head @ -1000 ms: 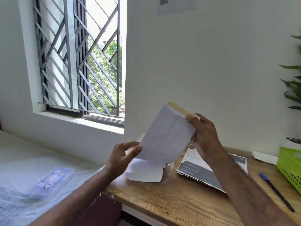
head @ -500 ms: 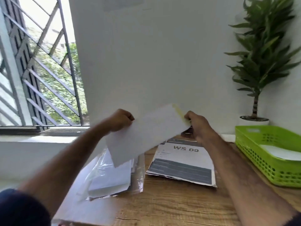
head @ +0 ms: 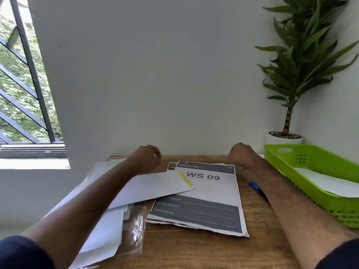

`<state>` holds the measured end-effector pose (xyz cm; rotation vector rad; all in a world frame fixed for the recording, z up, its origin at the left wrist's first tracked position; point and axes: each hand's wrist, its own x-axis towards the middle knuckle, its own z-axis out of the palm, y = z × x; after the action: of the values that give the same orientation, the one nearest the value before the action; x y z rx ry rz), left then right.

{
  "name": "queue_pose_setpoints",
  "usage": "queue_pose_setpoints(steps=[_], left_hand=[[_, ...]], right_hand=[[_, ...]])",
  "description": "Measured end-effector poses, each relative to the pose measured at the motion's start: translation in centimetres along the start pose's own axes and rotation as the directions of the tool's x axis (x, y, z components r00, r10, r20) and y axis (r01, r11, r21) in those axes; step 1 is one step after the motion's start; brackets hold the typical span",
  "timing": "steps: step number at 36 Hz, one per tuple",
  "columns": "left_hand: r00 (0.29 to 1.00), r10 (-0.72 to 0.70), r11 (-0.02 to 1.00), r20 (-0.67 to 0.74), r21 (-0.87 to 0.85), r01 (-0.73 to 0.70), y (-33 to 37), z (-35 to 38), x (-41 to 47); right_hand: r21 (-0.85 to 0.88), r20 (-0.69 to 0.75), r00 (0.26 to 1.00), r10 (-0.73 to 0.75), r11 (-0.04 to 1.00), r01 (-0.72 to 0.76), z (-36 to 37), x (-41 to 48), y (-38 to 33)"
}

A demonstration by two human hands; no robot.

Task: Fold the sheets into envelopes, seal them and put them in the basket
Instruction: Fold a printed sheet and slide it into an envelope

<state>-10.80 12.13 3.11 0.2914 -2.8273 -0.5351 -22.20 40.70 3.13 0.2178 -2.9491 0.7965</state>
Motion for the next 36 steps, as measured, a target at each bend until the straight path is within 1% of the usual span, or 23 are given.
queue_pose_setpoints(steps=[3, 5, 6, 8, 9, 11, 12, 15, 18, 21, 24, 26, 29, 32, 34, 36], left_hand=[[0.99, 0.117, 0.992, 0.081, -0.062, -0.112, 1.8, 2.8, 0.1], [0.983, 0.169, 0.985, 0.065, -0.054, -0.166, 2.3, 5.0, -0.6], [0.981, 0.189, 0.982, 0.041, -0.018, -0.189, 2.4, 5.9, -1.1], [0.966, 0.26, 0.954, -0.003, 0.157, -0.256, 2.5, 7.2, -2.0], [0.959, 0.282, 0.939, -0.017, 0.208, -0.272, 2.4, 7.6, -2.2], [0.963, 0.267, 0.948, -0.024, 0.184, -0.258, 2.3, 7.7, -2.3], [0.967, 0.255, 0.956, -0.018, 0.157, -0.25, 2.1, 7.7, -2.2], [0.969, 0.249, 0.958, 0.013, 0.144, -0.248, 1.8, 7.9, -2.3], [0.972, 0.233, 0.966, 0.006, 0.11, -0.232, 1.7, 8.1, -2.5], [0.977, 0.213, 0.974, -0.011, 0.084, -0.211, 1.8, 7.9, -2.6], [0.98, 0.195, 0.98, -0.027, 0.036, -0.194, 1.9, 7.7, -2.8], [0.984, 0.171, 0.985, -0.045, -0.02, -0.172, 1.9, 7.6, -2.8], [0.988, 0.137, 0.984, -0.075, -0.105, -0.144, 1.8, 7.6, -2.7], [0.985, 0.111, 0.966, -0.136, -0.218, -0.139, 1.7, 7.5, -2.4], [0.978, 0.087, 0.948, -0.187, -0.285, -0.139, 1.5, 7.3, -2.2], [0.97, 0.068, 0.92, -0.235, -0.36, -0.152, 1.3, 7.1, -2.0]], right_hand=[[-0.072, 0.086, 0.996, 0.002, 0.997, 0.005, 0.6, 0.4, 0.4], [-0.099, 0.123, 0.992, 0.007, 0.995, 0.005, 0.9, 0.3, 0.6], [-0.115, 0.137, 0.991, 0.007, 0.993, 0.009, 1.1, 0.2, 0.7], [-0.149, 0.166, 0.986, 0.006, 0.989, 0.019, 1.2, 0.0, 0.8], [-0.164, 0.172, 0.985, 0.013, 0.986, 0.016, 1.2, -0.2, 0.7], [-0.154, 0.174, 0.985, 0.013, 0.988, 0.014, 1.2, -0.2, 0.6], [-0.139, 0.174, 0.985, 0.003, 0.99, 0.021, 1.2, -0.2, 0.7], [-0.101, 0.194, 0.981, -0.007, 0.995, 0.027, 1.3, -0.6, 0.6], [-0.03, 0.196, 0.981, 0.009, 1.0, -0.003, 1.3, -0.6, 0.9], [0.108, 0.191, 0.98, 0.055, 0.991, -0.077, 1.0, -0.3, 1.5], [0.156, 0.286, 0.956, 0.064, 0.981, -0.112, 0.0, -0.6, 1.6], [0.245, 0.304, 0.952, 0.034, 0.963, -0.113, -0.9, -0.7, 1.6], [0.492, 0.202, 0.978, -0.041, 0.868, -0.066, -2.5, -1.2, 1.2], [0.7, 0.018, 0.996, -0.085, 0.712, 0.049, -4.3, -2.1, 0.4], [0.794, -0.093, 0.992, -0.087, 0.595, 0.127, -5.5, -2.7, -0.1], [0.848, -0.155, 0.986, -0.065, 0.503, 0.167, -6.5, -3.3, -0.4]])
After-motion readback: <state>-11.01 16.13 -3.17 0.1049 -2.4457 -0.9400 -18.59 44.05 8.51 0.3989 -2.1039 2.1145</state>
